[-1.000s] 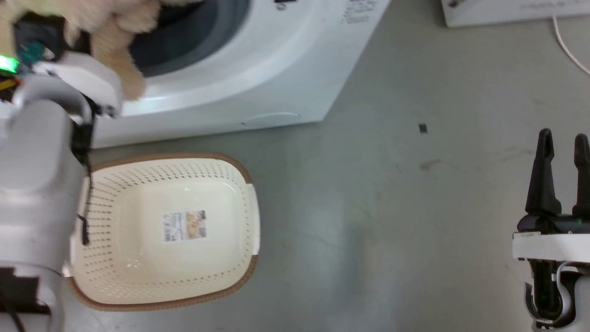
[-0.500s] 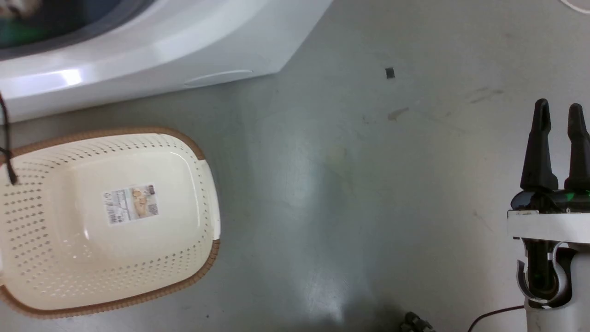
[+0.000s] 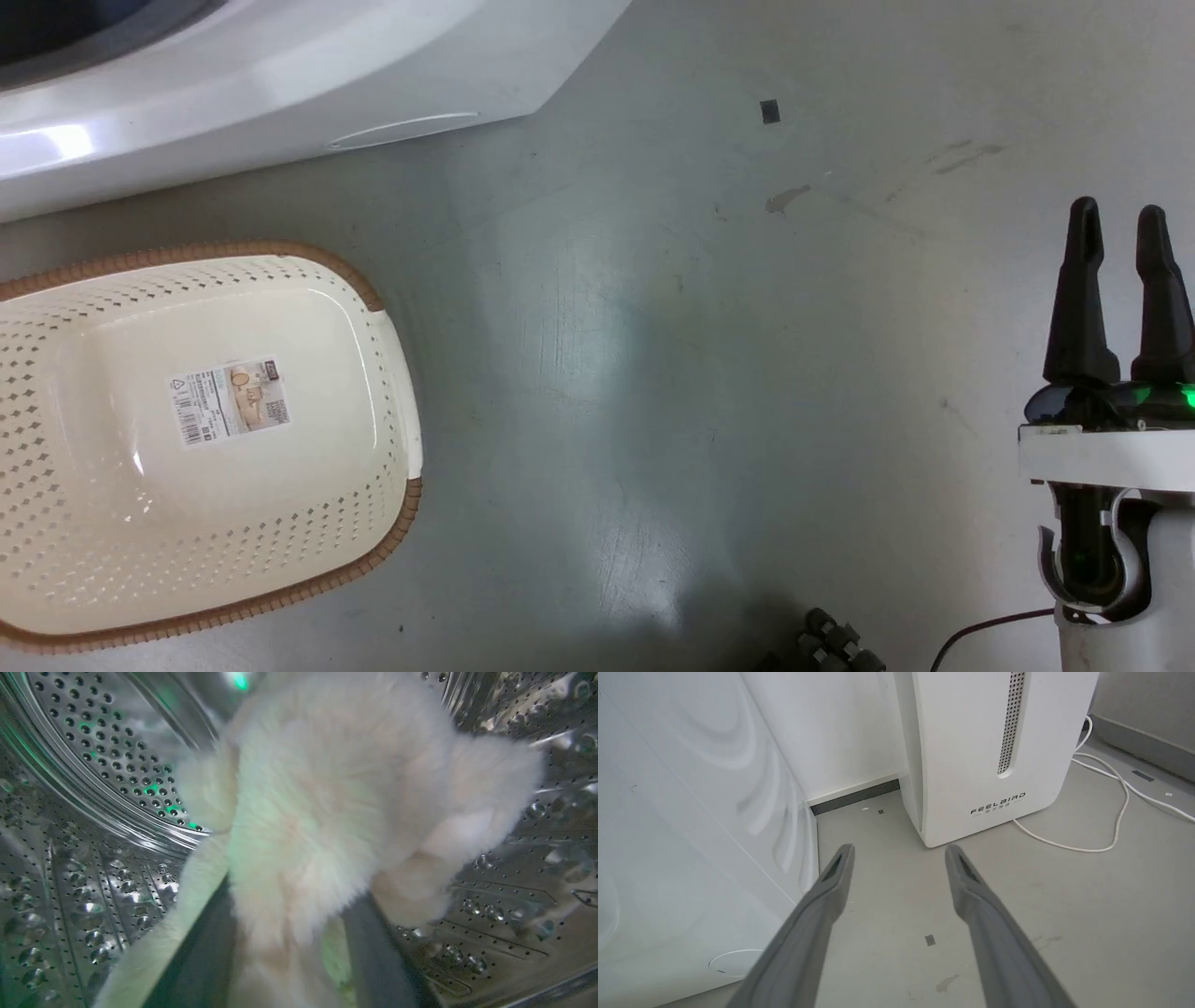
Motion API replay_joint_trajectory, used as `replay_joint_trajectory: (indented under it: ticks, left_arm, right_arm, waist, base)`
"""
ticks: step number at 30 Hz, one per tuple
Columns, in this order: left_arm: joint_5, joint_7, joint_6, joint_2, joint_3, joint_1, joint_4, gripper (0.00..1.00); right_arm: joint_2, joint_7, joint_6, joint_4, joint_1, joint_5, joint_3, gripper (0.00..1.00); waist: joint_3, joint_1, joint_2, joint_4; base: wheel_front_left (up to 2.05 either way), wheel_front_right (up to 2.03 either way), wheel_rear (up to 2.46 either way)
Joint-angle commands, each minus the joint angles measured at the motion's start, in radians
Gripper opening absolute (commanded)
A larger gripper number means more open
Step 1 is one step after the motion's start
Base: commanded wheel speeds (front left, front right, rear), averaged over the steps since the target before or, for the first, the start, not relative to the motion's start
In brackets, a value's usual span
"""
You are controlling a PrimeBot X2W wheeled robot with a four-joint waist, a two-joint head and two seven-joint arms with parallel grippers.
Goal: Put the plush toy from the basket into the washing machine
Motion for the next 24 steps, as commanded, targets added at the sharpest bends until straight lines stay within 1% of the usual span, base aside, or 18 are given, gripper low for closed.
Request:
replay_joint_trajectory:
  ticks: [1,7,12,16,18,19,21,24]
  left_arm:
    - [-0.002,-0.006,-0.001,-0.002,0.003,-0.013,0.002,1.00]
    - [-0.017,-0.006,-0.002,-0.024,0.009,0.034,0.007,1.00]
    - [-0.038,-0.006,-0.002,-0.058,0.024,0.134,-0.016,1.00]
    - [-0.052,-0.006,0.004,-0.094,0.044,0.236,-0.070,1.00]
    - [-0.070,-0.006,0.011,-0.117,0.078,0.311,-0.123,1.00]
    - [-0.070,-0.006,0.011,-0.117,0.078,0.311,-0.123,1.00]
    - [-0.079,-0.006,0.019,-0.127,0.109,0.358,-0.172,1.00]
    - [-0.078,-0.006,0.006,-0.138,0.135,0.429,-0.214,1.00]
  right_arm:
    - [0.000,-0.004,-0.001,0.000,-0.022,-0.003,0.002,1.00]
    - [0.000,-0.004,-0.001,0.001,-0.020,-0.014,0.002,1.00]
    - [0.000,-0.004,-0.001,-0.006,-0.010,-0.030,-0.005,1.00]
    - [0.000,-0.004,-0.001,-0.009,0.008,-0.050,-0.007,1.00]
    - [0.000,-0.004,-0.001,-0.012,0.023,-0.068,-0.005,1.00]
    - [0.000,-0.004,-0.001,-0.012,0.023,-0.068,-0.005,1.00]
    - [0.000,-0.004,-0.001,-0.015,0.032,-0.077,-0.004,1.00]
    - [0.000,-0.004,-0.001,-0.019,0.044,-0.090,-0.002,1.00]
  waist:
    - [-0.006,-0.0001,0.0000,0.005]
    - [-0.039,-0.0001,0.0000,0.019]
    - [-0.094,-0.0001,0.0000,0.044]
    - [-0.145,-0.0001,0.0000,0.071]
    - [-0.187,-0.0001,0.0000,0.092]
    - [-0.187,-0.0001,0.0000,0.092]
    - [-0.211,-0.0001,0.0000,0.104]
    - [-0.246,-0.0001,0.0000,0.122]
  base:
    - [0.00,0.00,0.00]
    - [0.00,0.00,0.00]
    - [0.00,0.00,0.00]
    - [0.00,0.00,0.00]
    - [0.00,0.00,0.00]
    - [0.00,0.00,0.00]
    - [0.00,0.00,0.00]
    - [0.00,0.00,0.00]
